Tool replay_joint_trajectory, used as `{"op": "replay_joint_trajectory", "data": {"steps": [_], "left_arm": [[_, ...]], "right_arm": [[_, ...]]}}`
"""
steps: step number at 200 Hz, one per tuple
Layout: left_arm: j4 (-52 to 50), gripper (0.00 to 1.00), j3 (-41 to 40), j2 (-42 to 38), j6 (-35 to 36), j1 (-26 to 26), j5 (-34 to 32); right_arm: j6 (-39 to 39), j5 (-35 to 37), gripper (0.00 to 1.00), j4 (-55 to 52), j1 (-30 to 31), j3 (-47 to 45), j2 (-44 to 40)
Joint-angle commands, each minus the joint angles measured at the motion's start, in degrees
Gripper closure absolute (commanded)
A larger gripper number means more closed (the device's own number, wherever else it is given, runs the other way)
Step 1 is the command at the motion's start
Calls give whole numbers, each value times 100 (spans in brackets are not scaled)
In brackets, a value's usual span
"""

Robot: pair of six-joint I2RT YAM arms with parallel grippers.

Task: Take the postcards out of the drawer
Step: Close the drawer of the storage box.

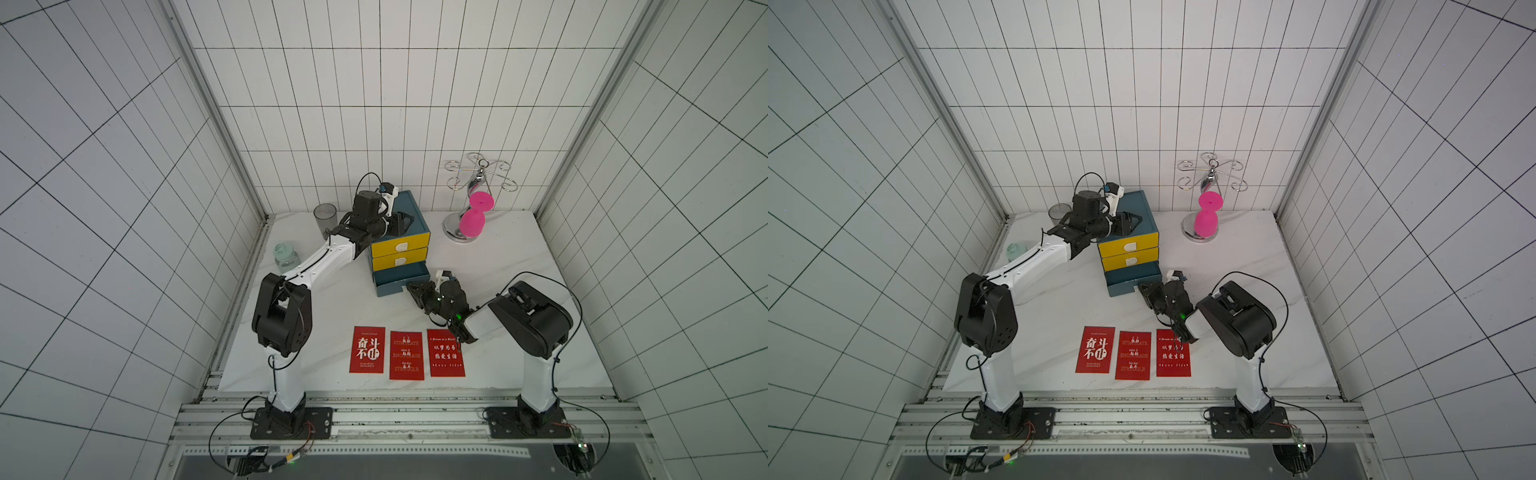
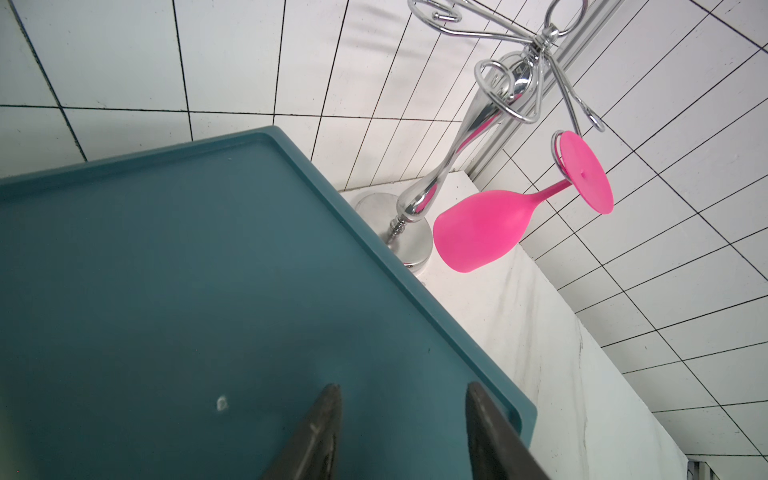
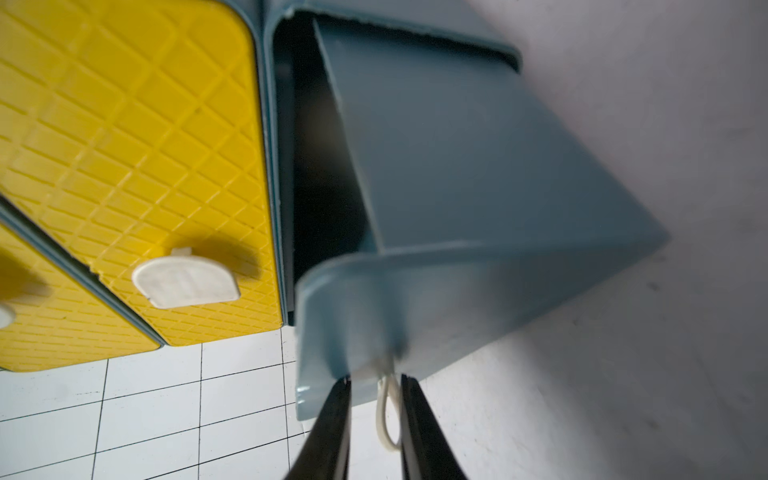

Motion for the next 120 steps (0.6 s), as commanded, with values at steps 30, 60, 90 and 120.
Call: {"op": "replay_joint_trajectory", "data": {"steps": [30, 60, 90, 120], "left_arm": [[-941, 52, -309, 49, 27, 25, -129], [-965, 52, -351, -15, 71, 61, -142], [-972, 52, -414, -118, 83, 112, -141], [-1003, 52, -424, -158, 93, 135, -133]], "right_arm": [[405, -64, 81, 280, -115, 602, 410], [447, -126, 82, 199, -179, 913, 587], [454, -89, 82, 155, -261, 1073, 686], [501, -164, 83, 97, -330, 1252, 824]]}}
